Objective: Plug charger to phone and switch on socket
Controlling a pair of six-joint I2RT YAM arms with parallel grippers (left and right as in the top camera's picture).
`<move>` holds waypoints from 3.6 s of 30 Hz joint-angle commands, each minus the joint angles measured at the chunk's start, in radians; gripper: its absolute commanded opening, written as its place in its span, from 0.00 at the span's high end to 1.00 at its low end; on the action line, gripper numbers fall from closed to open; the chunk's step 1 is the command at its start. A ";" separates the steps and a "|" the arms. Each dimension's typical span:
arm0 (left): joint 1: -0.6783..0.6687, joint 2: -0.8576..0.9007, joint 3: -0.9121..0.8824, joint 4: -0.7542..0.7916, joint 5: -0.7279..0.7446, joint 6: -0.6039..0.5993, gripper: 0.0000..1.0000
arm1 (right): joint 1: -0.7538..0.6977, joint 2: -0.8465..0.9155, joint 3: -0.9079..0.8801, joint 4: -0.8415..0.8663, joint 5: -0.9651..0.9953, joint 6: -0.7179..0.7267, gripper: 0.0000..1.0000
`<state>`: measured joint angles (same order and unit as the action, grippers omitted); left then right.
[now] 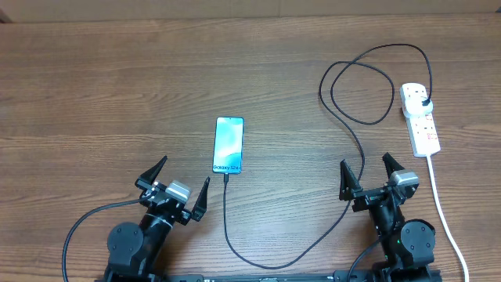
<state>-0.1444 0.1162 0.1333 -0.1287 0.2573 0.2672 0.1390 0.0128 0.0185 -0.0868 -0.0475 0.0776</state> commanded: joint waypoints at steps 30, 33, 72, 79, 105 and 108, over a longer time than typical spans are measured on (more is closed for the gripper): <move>0.035 -0.113 -0.120 0.058 -0.003 0.040 0.00 | 0.006 -0.010 -0.011 0.006 0.002 0.000 0.00; 0.035 -0.113 -0.120 0.058 -0.003 0.040 0.00 | 0.006 -0.010 -0.011 0.006 0.002 0.000 0.00; 0.035 -0.113 -0.120 0.058 -0.003 0.040 0.00 | 0.006 -0.010 -0.011 0.006 0.002 0.000 0.00; 0.035 -0.113 -0.120 0.058 -0.003 0.040 0.00 | 0.006 -0.010 -0.011 0.006 0.002 0.000 0.00; 0.035 -0.113 -0.120 0.058 -0.003 0.040 0.00 | 0.006 -0.010 -0.011 0.006 0.002 0.000 0.00; 0.035 -0.113 -0.120 0.058 -0.003 0.040 0.00 | 0.006 -0.010 -0.011 0.006 0.002 0.000 0.00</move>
<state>-0.1158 0.0154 0.0246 -0.0750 0.2569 0.2924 0.1390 0.0128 0.0185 -0.0868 -0.0471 0.0780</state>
